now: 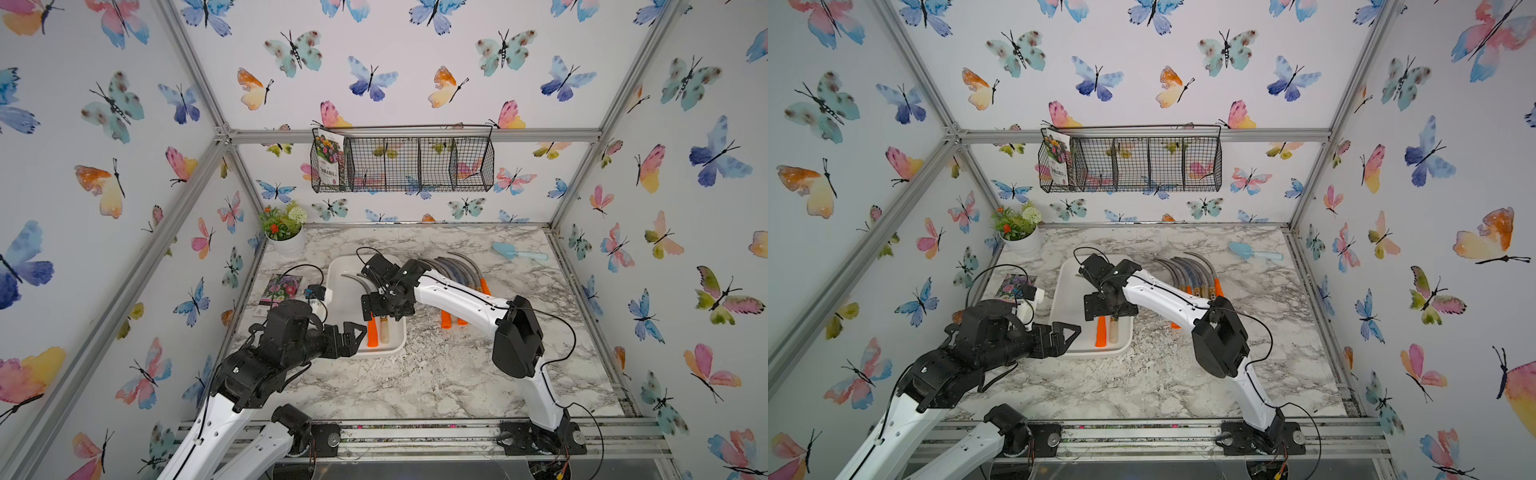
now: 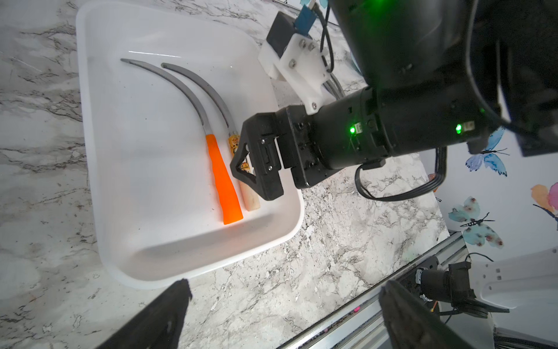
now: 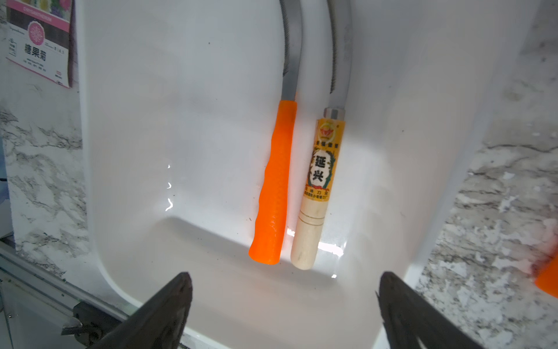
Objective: Put small sickles into storage boxes
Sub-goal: Place the sickle in the storage box, then pick up the sickle at the center of the board.
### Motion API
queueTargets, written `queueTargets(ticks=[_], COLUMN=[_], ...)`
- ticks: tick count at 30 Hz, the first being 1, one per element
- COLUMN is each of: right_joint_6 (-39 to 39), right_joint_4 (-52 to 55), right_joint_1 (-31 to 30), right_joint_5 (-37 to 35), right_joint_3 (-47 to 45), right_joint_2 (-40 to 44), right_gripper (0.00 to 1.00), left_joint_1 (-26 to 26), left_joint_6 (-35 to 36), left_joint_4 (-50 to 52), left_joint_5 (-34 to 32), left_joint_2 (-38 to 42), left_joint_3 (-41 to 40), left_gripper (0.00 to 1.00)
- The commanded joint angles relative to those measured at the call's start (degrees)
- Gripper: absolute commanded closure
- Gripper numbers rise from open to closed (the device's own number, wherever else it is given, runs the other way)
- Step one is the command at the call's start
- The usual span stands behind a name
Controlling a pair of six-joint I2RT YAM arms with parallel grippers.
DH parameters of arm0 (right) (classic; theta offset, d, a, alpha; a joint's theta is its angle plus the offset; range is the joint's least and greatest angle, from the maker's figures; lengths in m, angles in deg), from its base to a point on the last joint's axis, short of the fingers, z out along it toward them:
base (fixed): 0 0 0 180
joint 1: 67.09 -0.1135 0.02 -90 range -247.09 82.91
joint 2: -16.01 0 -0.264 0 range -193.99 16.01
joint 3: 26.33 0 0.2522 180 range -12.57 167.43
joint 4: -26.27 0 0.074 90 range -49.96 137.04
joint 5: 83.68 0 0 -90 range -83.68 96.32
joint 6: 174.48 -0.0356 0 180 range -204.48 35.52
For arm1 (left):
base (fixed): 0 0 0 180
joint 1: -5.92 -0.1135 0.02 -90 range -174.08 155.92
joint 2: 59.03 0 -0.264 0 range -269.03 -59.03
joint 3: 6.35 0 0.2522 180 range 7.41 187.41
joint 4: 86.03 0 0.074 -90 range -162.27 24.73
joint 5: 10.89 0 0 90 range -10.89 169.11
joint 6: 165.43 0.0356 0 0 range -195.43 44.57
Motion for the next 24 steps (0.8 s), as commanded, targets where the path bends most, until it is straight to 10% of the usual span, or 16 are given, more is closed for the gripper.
queueTargets(ticks=[1, 24], right_joint_6=[0.7, 2.2], right_joint_4=[3.9, 2.0], right_joint_1=[-0.4, 6.4], right_joint_5=[-4.5, -8.2], right_joint_3=[0.2, -13.6], right_joint_2=[2.9, 11.7], right_gripper=[0.02, 0.02], left_joint_1=[0.2, 0.2], left_joint_6=[1.5, 3.4], left_joint_4=[-3.2, -15.8], left_joint_5=[2.3, 8.5], left_joint_2=[-1.5, -14.0], left_joint_3=[-0.8, -3.3], left_gripper=[0.01, 0.02])
